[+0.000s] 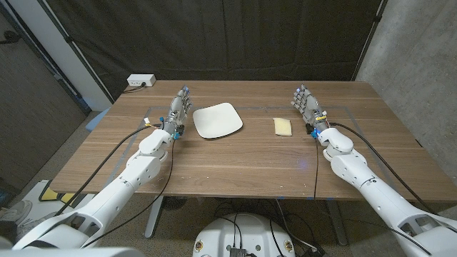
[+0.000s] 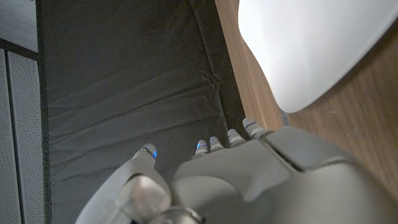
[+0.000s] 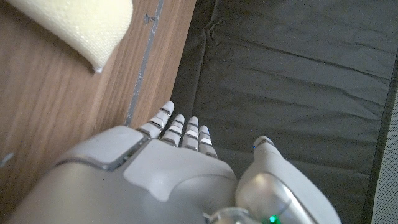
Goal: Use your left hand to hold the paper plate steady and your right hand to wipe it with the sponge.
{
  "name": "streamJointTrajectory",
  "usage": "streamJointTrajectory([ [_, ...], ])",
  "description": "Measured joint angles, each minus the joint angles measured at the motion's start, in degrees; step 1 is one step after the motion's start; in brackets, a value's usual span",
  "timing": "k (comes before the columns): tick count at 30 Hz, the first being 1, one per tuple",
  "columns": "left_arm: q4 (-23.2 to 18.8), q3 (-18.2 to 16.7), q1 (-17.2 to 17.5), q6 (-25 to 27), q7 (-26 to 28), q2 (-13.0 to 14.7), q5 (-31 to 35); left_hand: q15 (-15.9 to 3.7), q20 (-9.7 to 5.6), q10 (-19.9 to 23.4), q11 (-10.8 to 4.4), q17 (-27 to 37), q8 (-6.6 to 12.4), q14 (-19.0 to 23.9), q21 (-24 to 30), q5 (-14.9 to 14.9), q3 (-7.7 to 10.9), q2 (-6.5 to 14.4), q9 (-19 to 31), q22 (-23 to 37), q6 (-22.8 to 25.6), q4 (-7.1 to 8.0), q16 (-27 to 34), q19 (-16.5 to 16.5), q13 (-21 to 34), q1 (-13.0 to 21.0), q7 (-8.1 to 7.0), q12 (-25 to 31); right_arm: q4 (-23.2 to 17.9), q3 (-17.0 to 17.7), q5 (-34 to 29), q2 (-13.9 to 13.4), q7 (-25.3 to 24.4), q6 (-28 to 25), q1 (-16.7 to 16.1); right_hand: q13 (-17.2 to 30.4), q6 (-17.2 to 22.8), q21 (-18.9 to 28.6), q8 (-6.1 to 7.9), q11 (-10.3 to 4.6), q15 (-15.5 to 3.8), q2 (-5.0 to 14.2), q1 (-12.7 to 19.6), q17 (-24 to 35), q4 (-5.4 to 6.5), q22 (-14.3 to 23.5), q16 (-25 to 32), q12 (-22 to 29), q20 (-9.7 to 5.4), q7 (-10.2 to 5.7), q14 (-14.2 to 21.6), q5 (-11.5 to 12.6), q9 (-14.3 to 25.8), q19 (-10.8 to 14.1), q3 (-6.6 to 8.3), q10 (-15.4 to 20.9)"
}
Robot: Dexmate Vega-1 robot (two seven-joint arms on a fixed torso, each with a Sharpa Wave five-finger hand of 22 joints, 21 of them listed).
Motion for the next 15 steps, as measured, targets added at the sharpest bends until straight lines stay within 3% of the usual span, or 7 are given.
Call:
streamJointTrajectory([
  [2, 0.0, -0.1, -0.1, 0.0, 0.0, -0.2, 0.1, 0.70, 0.71, 2.4, 0.84, 0.1, 1.43, 0.8, 0.2, 0.0, 0.00, 0.2, 0.4, 0.0, 1.7, 0.00, 0.2, 0.5, 0.5, 0.2, 0.85, 1.2, -0.2, 1.1, -1.9, 0.9, 0.8, -0.8, -0.2, 0.3, 1.8, 0.0, 0.52, 1.24, 0.04, 0.23, 0.2, 0.2, -0.26, 0.0, 0.6, 1.0, 0.61, 0.12, 2.9, 0.0, 0.3, 0.6, 0.26, 2.8],
  [3, 0.1, -0.2, -0.1, 0.0, 0.2, -0.3, 0.6, 0.57, 0.71, 2.5, 0.92, 0.1, 1.39, 1.2, 0.2, 0.0, 0.15, 0.4, 0.5, 0.0, 1.3, -0.15, 0.2, 0.5, 0.7, 0.4, 0.45, 1.2, -0.7, 4.5, -3.7, 3.6, 1.5, -1.4, -0.9, 0.4, 1.9, 0.0, 0.46, 1.30, 0.12, 0.23, 0.2, 0.3, -0.43, 0.0, 0.6, 1.0, 0.69, 0.03, 3.1, 0.0, 0.3, 0.7, 0.43, 2.8],
  [6, 0.1, -0.2, -0.2, 0.0, 0.2, -0.2, 0.6, 0.17, -0.09, 0.1, 0.63, 0.1, -0.14, 0.7, 0.1, 0.0, 0.88, 0.8, 0.4, 0.0, -0.5, -0.89, -0.6, 0.4, 0.8, 2.1, -1.65, -0.1, -0.7, 4.5, -7.1, 3.6, 3.3, -2.5, -0.9, 0.4, -0.1, -0.5, -0.76, 0.33, 0.48, -0.21, 0.7, 0.3, -1.04, 0.0, -0.9, -0.4, 0.69, -0.87, 0.9, 0.0, 0.3, 0.7, 1.04, -0.3],
  [8, 0.1, -0.2, -0.4, -0.6, 1.0, 0.0, 2.9, 0.28, -0.77, -0.4, 0.32, 0.1, -0.30, 0.5, 0.0, 0.0, 1.55, 1.0, 0.0, 0.0, -0.5, -1.58, -0.7, 0.3, 0.7, 3.5, -2.95, -0.3, -1.2, 10.4, -9.6, 8.7, 4.7, -3.3, -1.5, 0.4, -0.8, -0.8, -0.81, -0.01, 0.46, 0.00, 0.9, 0.2, -1.20, 0.0, -1.4, -0.9, 0.69, -1.20, -0.2, 0.0, 0.3, 0.7, 1.20, -1.6],
  [11, 0.1, 0.1, -0.6, -1.2, 2.2, 0.3, 4.9, 0.91, -0.13, 0.8, -0.05, -0.1, 0.32, 2.0, 0.0, -0.7, 2.78, 1.4, -0.4, -0.2, 0.7, -3.45, -0.7, 0.9, 0.2, 6.5, -4.35, -0.3, -1.4, 13.3, -12.8, 11.4, 6.6, -4.2, -1.7, 0.4, -0.9, -1.0, -0.81, -0.28, 0.49, -0.30, 1.2, 0.1, -1.27, 0.0, -1.4, -1.0, 0.69, -1.30, -0.5, 0.0, 0.3, 0.7, 1.27, -1.9],
  [14, 0.1, 0.4, -0.7, -1.7, 3.5, 0.7, 6.8, 0.95, 0.31, 2.8, -0.11, -0.1, 0.96, 3.7, 0.0, -1.2, 4.02, 2.0, -0.8, -0.2, 3.9, -4.68, -0.5, 2.1, -0.1, 8.3, -4.16, -0.3, -1.6, 16.3, -15.8, 14.0, 8.4, -4.9, -1.8, 0.3, -0.9, -1.0, -0.81, -0.19, 0.67, -0.30, 1.2, 0.1, -1.50, 0.0, -1.4, -1.0, 0.69, -1.29, -0.7, 0.2, 0.3, 0.7, 1.50, -2.0],
  [15, 0.1, 0.5, -0.7, -1.9, 4.0, 0.8, 7.7, 0.60, -0.23, 3.3, -0.20, -0.2, 0.96, 4.1, 0.0, -1.4, 4.41, 1.7, -0.9, -0.2, 4.7, -5.08, -0.5, 2.6, -0.1, 9.3, -3.95, -0.3, -1.6, 16.5, -16.1, 14.2, 8.7, -5.0, -1.8, 0.3, -0.9, -1.0, -0.81, -0.19, 0.67, -0.30, 1.2, 0.1, -1.50, 0.0, -1.4, -1.0, 0.69, -1.29, -0.7, 0.2, 0.3, 0.7, 1.50, -2.0],
])
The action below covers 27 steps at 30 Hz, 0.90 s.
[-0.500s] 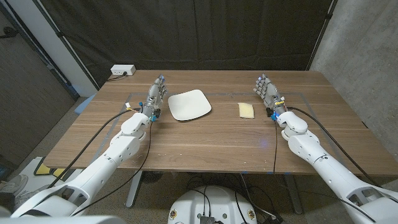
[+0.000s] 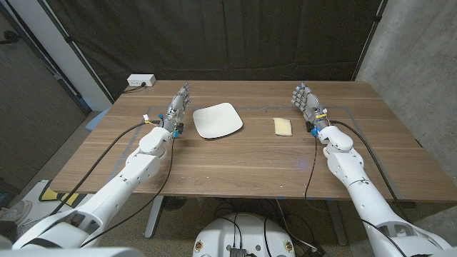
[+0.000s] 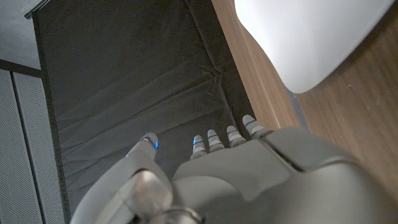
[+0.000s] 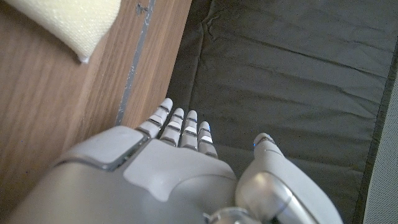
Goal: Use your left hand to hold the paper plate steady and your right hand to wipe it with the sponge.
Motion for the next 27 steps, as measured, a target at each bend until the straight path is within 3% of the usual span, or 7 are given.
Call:
streamJointTrajectory([
  [2, 0.0, 0.4, -0.2, -0.7, 1.4, 0.4, 2.2, -0.67, -2.31, 1.2, 0.03, -0.2, 0.55, 0.7, 0.0, -0.6, 0.61, 0.2, -0.1, 0.0, 2.2, -0.96, 0.0, 0.3, -0.1, 1.4, 0.50, 0.0, -0.1, 1.8, -2.0, 1.6, 1.3, -0.5, 0.0, -0.1, 0.2, 0.0, 0.00, 0.00, 0.00, 0.00, 0.0, 0.0, 0.00, 0.0, 0.0, 0.0, 0.00, 0.16, 0.0, 0.0, 0.0, 0.0, 0.00, 0.0],
  [4, 0.1, 0.7, -0.4, -1.2, 2.2, 0.8, 3.9, -0.85, -3.53, 2.5, 0.11, -0.2, 0.82, 0.9, 0.0, -1.0, 1.04, 0.4, -0.3, 0.0, 4.4, -1.53, -0.1, 0.0, -0.3, 2.2, 0.93, 0.0, -0.2, 3.1, -3.1, 2.9, 2.0, -0.7, 0.0, -0.1, 0.3, 0.0, 0.00, 0.10, 0.00, 0.23, 0.2, 0.0, 0.00, 0.0, 0.0, 0.0, 0.00, 0.33, 0.0, 0.0, 0.0, 0.0, 0.00, 0.1],
  [17, 1.1, 3.2, -2.2, -4.3, 7.7, 3.7, 15.5, -0.85, -3.81, 3.3, 0.13, -0.2, 1.02, 0.8, 0.0, -1.5, 1.49, 0.5, -0.3, 0.0, 6.0, -1.97, -0.5, -0.3, -0.3, 3.2, 0.91, 0.0, -0.7, 8.9, -9.6, 8.6, 6.1, -1.8, 0.0, -0.1, 1.2, -0.3, 0.00, 0.51, 0.52, 0.23, 0.2, 0.0, 0.00, 0.0, 0.0, 0.0, -0.01, -0.09, -0.1, 0.0, -0.2, 0.0, 0.00, 0.5],
  [22, 0.6, 4.2, -2.6, -4.4, 9.5, 5.4, 19.9, -1.06, -0.02, 3.3, 0.13, -0.2, 0.76, 1.1, 0.0, -1.7, 1.67, 0.4, -0.3, 0.0, 6.3, -2.15, -0.5, 0.7, -0.3, 3.7, 0.61, -0.1, -0.9, 10.0, -10.7, 9.6, 6.9, -1.9, 0.0, -0.1, 1.2, -0.3, 0.00, 0.51, 0.52, 0.23, 0.2, 0.0, -0.24, 0.0, 0.0, 0.0, -0.01, -0.09, -0.1, 0.0, -0.2, 0.0, 0.23, 0.5],
  [27, -0.2, 5.0, -2.9, -4.3, 11.1, 7.1, 25.0, -0.54, 1.27, 3.3, 0.12, -0.1, 0.31, 1.6, 0.0, -1.8, 1.73, 0.4, -0.3, 0.0, 6.3, -2.21, -0.5, 1.1, -0.3, 3.7, 0.61, -0.4, -1.3, 10.9, -11.6, 10.7, 7.6, -2.1, -0.1, -0.1, 1.2, -0.3, 0.00, 0.81, 0.83, 0.23, 0.2, 0.0, -0.24, 0.0, 0.0, 0.0, -0.01, -0.09, 0.2, 0.0, -0.2, 0.0, 0.23, 0.8],
])
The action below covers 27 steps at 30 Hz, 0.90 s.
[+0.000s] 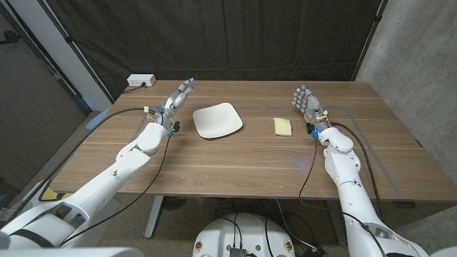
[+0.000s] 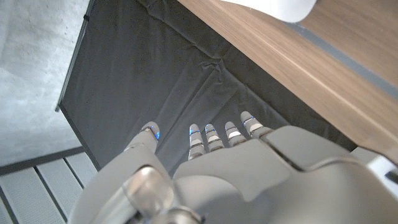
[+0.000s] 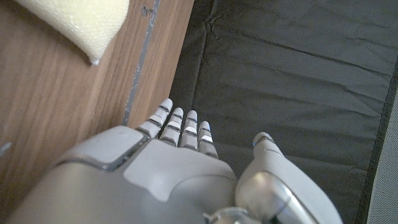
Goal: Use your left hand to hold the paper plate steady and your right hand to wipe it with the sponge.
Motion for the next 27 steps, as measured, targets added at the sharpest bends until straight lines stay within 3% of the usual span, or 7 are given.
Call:
streamJointTrajectory([
  [20, -2.9, 3.4, -1.4, 1.1, 5.1, 6.7, 19.3, -0.41, 0.47, 0.3, -0.32, 0.1, -0.44, 0.8, 0.0, 0.0, 0.00, -0.1, 0.0, 0.0, 0.3, 0.01, 0.3, -0.3, 0.0, 0.9, -0.75, 0.0, -1.4, 1.3, -1.4, 1.9, 0.9, -0.3, -1.0, 0.0, 0.4, -0.3, 0.00, 0.61, 1.22, 0.00, 0.0, 0.0, 0.00, 0.3, 0.0, 0.0, 0.21, -0.43, 0.0, 0.0, 0.0, -0.2, -0.01, 0.8],
  [24, -2.9, 4.7, -2.1, 1.1, 6.4, 8.0, 24.1, -0.40, 0.48, -0.8, -1.14, 0.1, -1.54, 0.8, 0.0, 0.0, 0.18, -0.2, 0.0, 0.1, -1.3, 0.19, 0.3, -0.3, 0.0, 0.8, -2.69, -0.8, -1.7, 1.4, -1.6, 2.1, 0.9, -0.4, -1.1, 0.0, 0.6, -0.3, 0.00, 0.61, 1.22, 0.00, 0.0, 0.0, 0.01, 0.3, 0.0, 0.0, 0.21, -0.62, 0.0, 0.0, 0.0, -0.2, -0.01, 0.8],
  [27, -2.9, 4.8, -2.1, 1.1, 7.2, 8.1, 27.3, -0.45, 0.46, -1.3, -1.45, 0.1, -1.90, 0.8, -0.2, 0.0, 0.25, -0.2, 0.0, 0.2, -1.9, 0.26, 0.3, -0.9, 0.0, 0.8, -3.30, -1.2, -1.9, 1.4, -1.6, 2.1, 0.9, -0.4, -1.1, 0.0, 0.6, -0.3, 0.00, 0.61, 1.22, 0.00, 0.0, 0.0, 0.00, 0.3, 0.0, 0.0, 0.21, -0.62, 0.0, 0.0, 0.0, -0.2, -0.01, 0.8],
])
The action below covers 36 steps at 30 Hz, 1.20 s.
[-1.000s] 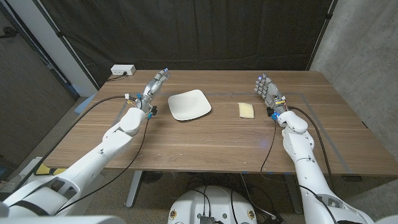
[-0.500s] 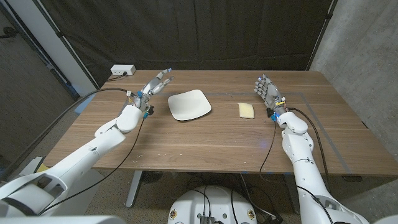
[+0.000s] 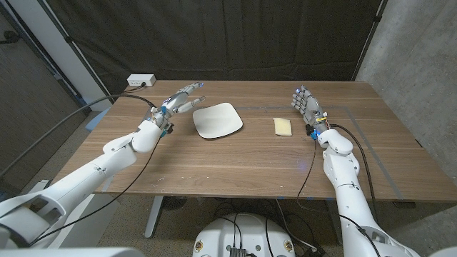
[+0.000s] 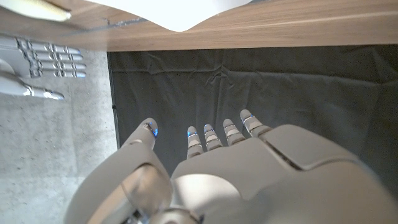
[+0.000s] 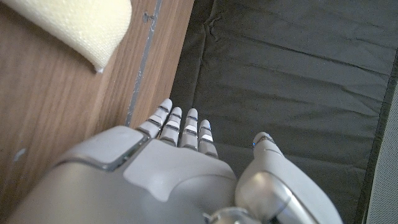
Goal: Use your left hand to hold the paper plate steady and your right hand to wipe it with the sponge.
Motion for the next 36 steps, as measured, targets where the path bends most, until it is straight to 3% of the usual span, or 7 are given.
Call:
streamJointTrajectory([
  [14, 5.9, 3.8, -2.9, -1.2, 2.9, 0.1, 11.0, 0.08, -0.82, -2.0, 0.11, 0.3, -1.23, -2.2, -0.5, 0.0, -0.25, -0.2, 0.1, 0.0, -1.8, 1.04, -0.3, -1.6, 0.0, -1.0, -0.69, -0.6, -0.5, 0.0, -0.6, 0.3, -0.2, -0.9, 0.0, 0.0, 0.0, 0.0, 0.00, 0.10, -0.01, 0.00, 0.0, 0.0, 0.00, 0.0, 0.0, 0.0, 0.00, 0.00, 0.0, 0.0, 0.0, 0.0, 0.00, 0.1],
  [18, 5.9, 3.8, -2.9, -1.6, 2.9, 0.1, 12.5, -0.16, -0.82, -2.3, -0.09, 0.3, -1.23, -2.4, -0.9, 0.0, -0.27, 0.1, 0.1, 0.0, -1.8, 1.21, -0.3, -1.6, 0.0, -1.4, -0.69, -0.6, -0.5, -0.1, -0.7, 0.4, -0.3, -1.2, 0.1, 0.0, 0.0, -0.3, 0.00, 0.10, -0.01, 0.00, 0.0, 0.0, 0.00, 0.0, 0.0, 0.0, 0.00, 0.00, 0.0, 0.0, 0.0, 0.0, 0.00, 0.1],
  [22, 8.4, 4.9, -4.1, -2.0, 1.9, -0.6, 13.3, -0.16, -0.82, -3.0, -0.08, 0.3, -1.22, -2.4, -0.9, 0.0, -0.33, 0.1, 0.1, 0.0, -1.8, 1.27, -0.3, -1.6, 0.0, -1.4, -0.69, -0.9, -0.5, -0.1, -0.8, 0.5, -0.3, -1.3, 0.2, 0.0, 0.0, -0.3, 0.00, 0.10, -0.01, 0.00, 0.0, 0.0, 0.00, 0.0, 0.0, 0.0, 0.01, 0.00, 0.0, 0.0, 0.0, 0.0, 0.00, 0.1],
  [36, 9.8, 6.1, -5.3, -1.5, -3.8, -1.0, 14.4, -0.15, -0.73, -3.0, -0.08, 0.3, -1.22, -2.4, -0.9, 0.0, -0.73, -0.3, 0.1, 0.3, -1.1, 1.66, -0.3, -2.2, 0.0, -1.8, -0.46, -0.9, 0.5, -0.2, -0.9, 0.5, -0.2, -1.3, 0.9, 0.0, 0.2, -0.3, 0.00, 0.10, -0.02, 0.00, 0.0, 0.0, 0.00, 0.0, 0.0, 0.0, 0.21, -0.21, 0.0, 0.0, 0.0, 0.2, 0.00, 0.1],
])
